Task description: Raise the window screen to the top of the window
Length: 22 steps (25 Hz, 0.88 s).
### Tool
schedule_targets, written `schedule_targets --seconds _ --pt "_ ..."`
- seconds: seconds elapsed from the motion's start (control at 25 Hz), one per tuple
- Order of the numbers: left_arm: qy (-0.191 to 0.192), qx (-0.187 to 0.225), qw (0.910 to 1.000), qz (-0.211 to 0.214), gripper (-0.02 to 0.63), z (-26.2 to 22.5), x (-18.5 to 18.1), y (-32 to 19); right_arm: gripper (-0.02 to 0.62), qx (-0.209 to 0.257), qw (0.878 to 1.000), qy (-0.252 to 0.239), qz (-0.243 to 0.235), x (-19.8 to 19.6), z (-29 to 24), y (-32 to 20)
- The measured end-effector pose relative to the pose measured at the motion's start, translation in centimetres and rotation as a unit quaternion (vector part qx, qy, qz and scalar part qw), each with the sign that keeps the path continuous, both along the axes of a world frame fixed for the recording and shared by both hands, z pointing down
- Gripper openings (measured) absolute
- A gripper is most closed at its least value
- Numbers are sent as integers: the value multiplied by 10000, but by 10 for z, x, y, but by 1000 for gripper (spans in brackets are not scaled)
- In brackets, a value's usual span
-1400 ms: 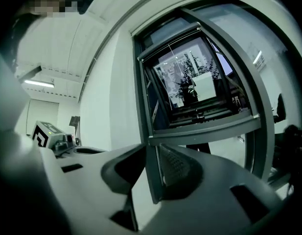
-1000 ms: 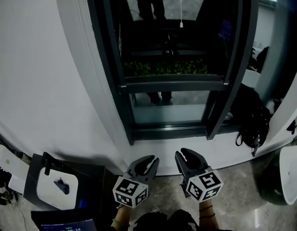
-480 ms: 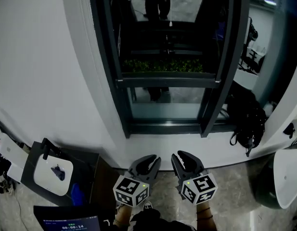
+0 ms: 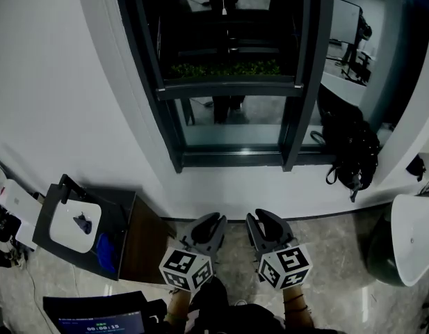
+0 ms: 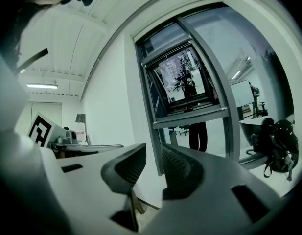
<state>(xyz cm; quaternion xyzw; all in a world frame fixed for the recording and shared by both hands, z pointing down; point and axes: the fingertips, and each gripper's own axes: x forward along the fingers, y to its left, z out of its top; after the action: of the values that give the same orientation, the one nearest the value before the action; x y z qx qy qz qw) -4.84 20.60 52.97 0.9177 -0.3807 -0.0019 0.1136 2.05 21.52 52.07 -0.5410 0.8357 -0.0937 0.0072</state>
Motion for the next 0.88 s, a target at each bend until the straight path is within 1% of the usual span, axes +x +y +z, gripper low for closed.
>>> schedule_targets --seconds 0.2,0.36,0.52,0.72,0.88 --pt "-65 67 10000 -15 61 8 16 42 78 105 9999 -133 20 16 6 38" --pt "-119 101 9999 9 61 10 25 66 78 121 9999 -69 0 23 9 57" --pt "-248 155 9996 2 61 7 30 79 78 180 9998 -54 -33 26 4 67" --pt "-272 315 9991 -59 61 2 28 85 78 215 9998 -29 -50 26 2 74" --pt "-373 380 9986 -56 61 3 28 89 78 224 9997 14 -49 26 2 79"
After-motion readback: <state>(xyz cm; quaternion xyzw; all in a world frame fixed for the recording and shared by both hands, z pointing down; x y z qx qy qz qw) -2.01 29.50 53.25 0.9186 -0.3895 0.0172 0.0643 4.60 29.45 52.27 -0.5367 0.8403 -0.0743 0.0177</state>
